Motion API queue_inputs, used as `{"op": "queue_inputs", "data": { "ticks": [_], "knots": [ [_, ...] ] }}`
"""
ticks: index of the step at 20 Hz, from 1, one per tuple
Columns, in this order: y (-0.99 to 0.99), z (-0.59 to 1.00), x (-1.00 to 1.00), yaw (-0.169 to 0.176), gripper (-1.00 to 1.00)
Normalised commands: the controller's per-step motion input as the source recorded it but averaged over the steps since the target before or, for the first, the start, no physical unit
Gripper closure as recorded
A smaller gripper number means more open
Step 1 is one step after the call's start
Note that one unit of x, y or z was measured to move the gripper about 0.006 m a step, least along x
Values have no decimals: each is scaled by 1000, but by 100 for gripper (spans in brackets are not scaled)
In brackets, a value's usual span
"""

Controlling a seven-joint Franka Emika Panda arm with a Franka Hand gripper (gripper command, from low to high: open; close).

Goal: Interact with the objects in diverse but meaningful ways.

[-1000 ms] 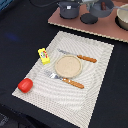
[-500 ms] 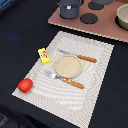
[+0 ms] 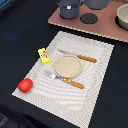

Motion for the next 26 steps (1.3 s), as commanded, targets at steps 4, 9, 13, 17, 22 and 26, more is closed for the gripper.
{"op": "queue_inputs", "data": {
  "ticks": [4, 9, 13, 17, 22, 26],
  "knots": [
    [-676, -187, -456, 24, 100],
    [-405, -269, -362, 7, 100],
    [-312, -433, -212, 5, 100],
    [-455, -318, -508, 0, 100],
    [-645, -155, -802, 0, 100],
    [-703, -50, -791, -1, 100]
  ]
}}
